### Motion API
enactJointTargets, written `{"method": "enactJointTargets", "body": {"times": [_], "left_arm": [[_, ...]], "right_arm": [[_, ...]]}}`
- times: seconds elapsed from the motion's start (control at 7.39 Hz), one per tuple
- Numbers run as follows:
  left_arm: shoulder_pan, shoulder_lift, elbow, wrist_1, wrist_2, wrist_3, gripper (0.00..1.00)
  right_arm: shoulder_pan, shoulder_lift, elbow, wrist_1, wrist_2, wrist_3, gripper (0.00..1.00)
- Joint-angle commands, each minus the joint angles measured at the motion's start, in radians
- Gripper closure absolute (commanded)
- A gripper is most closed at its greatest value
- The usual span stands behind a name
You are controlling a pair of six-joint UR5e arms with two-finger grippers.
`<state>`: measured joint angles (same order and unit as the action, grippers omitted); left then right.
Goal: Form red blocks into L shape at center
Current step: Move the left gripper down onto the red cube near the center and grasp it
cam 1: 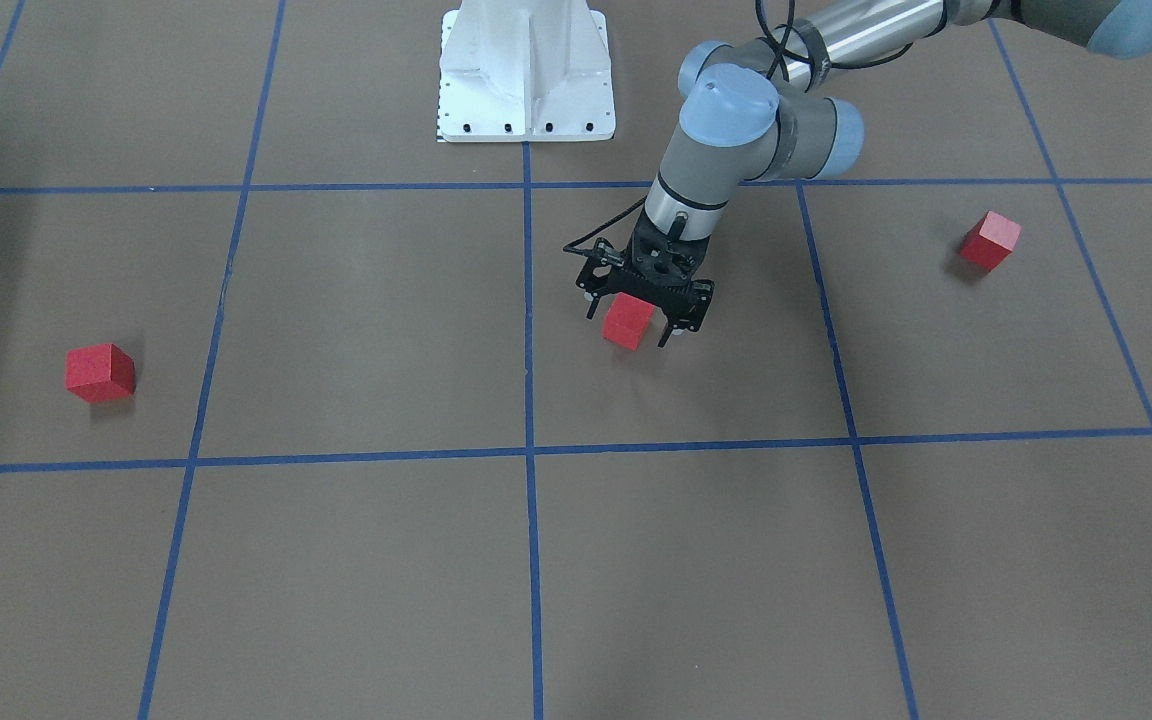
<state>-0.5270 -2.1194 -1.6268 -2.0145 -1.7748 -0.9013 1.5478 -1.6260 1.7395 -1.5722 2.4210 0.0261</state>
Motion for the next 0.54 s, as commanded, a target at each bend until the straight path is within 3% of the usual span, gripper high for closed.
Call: {"method": "enactJointTargets", "body": {"times": [0.0, 0.41], "left_arm": [[0.028, 0.001, 0.004, 0.000, 0.002, -0.002, 0.00], [0.030, 0.016, 0.005, 0.002, 0.000, -0.002, 0.00]], "right_arm": [[0.000, 0.000, 0.000, 0.000, 0.000, 0.000, 0.01], [0.000, 0.000, 0.000, 0.000, 0.000, 0.002, 0.01]]}}
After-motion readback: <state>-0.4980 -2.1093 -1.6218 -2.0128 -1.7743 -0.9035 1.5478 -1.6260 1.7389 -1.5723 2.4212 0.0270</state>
